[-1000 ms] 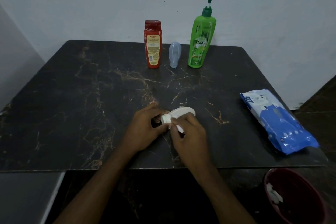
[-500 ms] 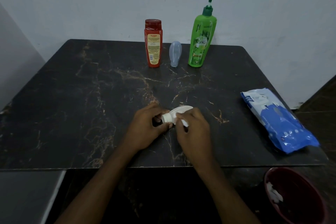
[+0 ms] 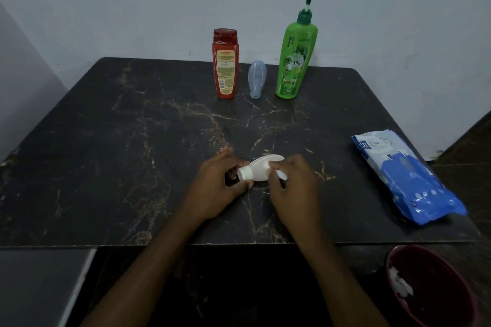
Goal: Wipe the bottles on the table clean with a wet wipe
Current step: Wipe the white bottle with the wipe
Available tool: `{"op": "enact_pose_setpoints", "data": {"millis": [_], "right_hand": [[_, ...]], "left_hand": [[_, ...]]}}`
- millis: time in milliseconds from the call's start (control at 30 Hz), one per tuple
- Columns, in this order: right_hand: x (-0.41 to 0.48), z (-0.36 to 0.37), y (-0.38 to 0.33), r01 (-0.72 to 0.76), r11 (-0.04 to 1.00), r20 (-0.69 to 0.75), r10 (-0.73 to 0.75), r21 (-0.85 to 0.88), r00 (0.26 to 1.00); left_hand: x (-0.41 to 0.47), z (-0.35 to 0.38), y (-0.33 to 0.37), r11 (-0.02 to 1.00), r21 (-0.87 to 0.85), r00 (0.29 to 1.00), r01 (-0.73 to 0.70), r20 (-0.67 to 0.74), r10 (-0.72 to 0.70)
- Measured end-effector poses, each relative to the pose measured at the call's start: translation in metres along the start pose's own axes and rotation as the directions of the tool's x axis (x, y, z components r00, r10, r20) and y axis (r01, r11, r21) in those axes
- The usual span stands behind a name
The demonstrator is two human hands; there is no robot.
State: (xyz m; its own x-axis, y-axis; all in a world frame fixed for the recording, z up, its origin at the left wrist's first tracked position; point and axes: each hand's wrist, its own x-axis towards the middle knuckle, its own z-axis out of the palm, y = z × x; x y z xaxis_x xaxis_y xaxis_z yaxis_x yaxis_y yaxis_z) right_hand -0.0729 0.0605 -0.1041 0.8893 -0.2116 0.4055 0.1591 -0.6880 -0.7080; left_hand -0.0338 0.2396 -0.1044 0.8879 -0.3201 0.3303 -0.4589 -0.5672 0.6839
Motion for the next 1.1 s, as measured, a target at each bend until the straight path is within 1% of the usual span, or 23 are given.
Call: {"op": "enact_pose_setpoints", "data": {"millis": [67, 133, 233, 333, 400, 467, 533, 667, 733, 767, 867, 933, 1000, 1033, 1100], "right_hand": [[-0.008, 0.007, -0.009, 0.112, 0.992, 0.078, -0.116, 0.049, 0.99], [-0.01, 0.01, -0.011, 0.168, 0.983, 0.105, -0.175, 0.075, 0.979], [-0.005, 0.005, -0.001, 0.109, 0.991, 0.064, -0.114, 0.073, 0.991], [0.005, -0.003, 0.013, 0.04, 0.999, -0.004, -0.04, -0.008, 0.999], [0.01, -0.007, 0.019, -0.033, 0.997, -0.037, 0.031, -0.067, 0.999], [0.011, -0.008, 0.019, -0.04, 0.995, -0.048, 0.036, -0.089, 0.998], [0.008, -0.004, 0.012, 0.033, 0.996, -0.019, -0.034, -0.077, 0.999], [-0.006, 0.006, -0.008, 0.202, 0.979, 0.116, -0.202, 0.012, 0.972], [-0.008, 0.007, -0.01, 0.253, 0.967, 0.145, -0.254, 0.027, 0.956], [-0.006, 0.006, -0.008, 0.257, 0.966, 0.15, -0.257, 0.022, 0.955], [0.005, -0.004, 0.003, 0.206, 0.976, 0.14, -0.195, -0.068, 0.971], [0.015, -0.011, 0.014, 0.105, 0.982, 0.12, -0.086, -0.16, 0.989], [0.022, -0.014, 0.023, -0.006, 0.982, 0.105, 0.026, -0.188, 0.994], [0.022, -0.014, 0.024, -0.028, 0.981, 0.094, 0.046, -0.19, 0.994], [0.019, -0.011, 0.02, -0.005, 0.982, 0.061, 0.017, -0.187, 0.998]], "left_hand": [[-0.001, 0.0, 0.0, 1.0, 0.0, 1.0, -0.006, 0.004, 0.006], [-0.001, 0.0, 0.0, 1.0, 0.001, 1.0, -0.009, 0.007, 0.009], [-0.001, 0.0, 0.001, 1.0, -0.004, 1.0, -0.008, 0.005, 0.008], [0.0, 0.0, 0.002, 1.0, -0.007, 1.0, -0.01, 0.008, 0.01], [0.0, 0.0, 0.002, 1.0, -0.011, 1.0, -0.018, 0.01, 0.018], [0.0, 0.0, 0.003, 1.0, -0.01, 1.0, -0.022, 0.008, 0.022], [-0.001, 0.0, 0.003, 1.0, -0.002, 1.0, -0.02, 0.007, 0.02], [0.0, 0.0, 0.003, 1.0, 0.013, 1.0, -0.027, 0.008, 0.027], [0.0, 0.0, 0.002, 0.999, 0.013, 0.999, -0.035, 0.007, 0.035], [0.0, 0.0, 0.002, 0.999, 0.011, 0.999, -0.036, 0.006, 0.036], [0.0, 0.0, 0.0, 0.998, 0.022, 0.999, -0.051, 0.007, 0.051], [-0.001, 0.001, 0.0, 0.998, 0.02, 0.998, -0.062, 0.007, 0.062], [-0.001, 0.001, 0.0, 0.998, 0.017, 0.998, -0.064, 0.003, 0.064], [-0.001, 0.001, 0.0, 0.998, 0.019, 0.998, -0.063, 0.0, 0.063], [-0.001, 0.001, 0.0, 0.998, 0.028, 0.998, -0.065, 0.0, 0.065]]}}
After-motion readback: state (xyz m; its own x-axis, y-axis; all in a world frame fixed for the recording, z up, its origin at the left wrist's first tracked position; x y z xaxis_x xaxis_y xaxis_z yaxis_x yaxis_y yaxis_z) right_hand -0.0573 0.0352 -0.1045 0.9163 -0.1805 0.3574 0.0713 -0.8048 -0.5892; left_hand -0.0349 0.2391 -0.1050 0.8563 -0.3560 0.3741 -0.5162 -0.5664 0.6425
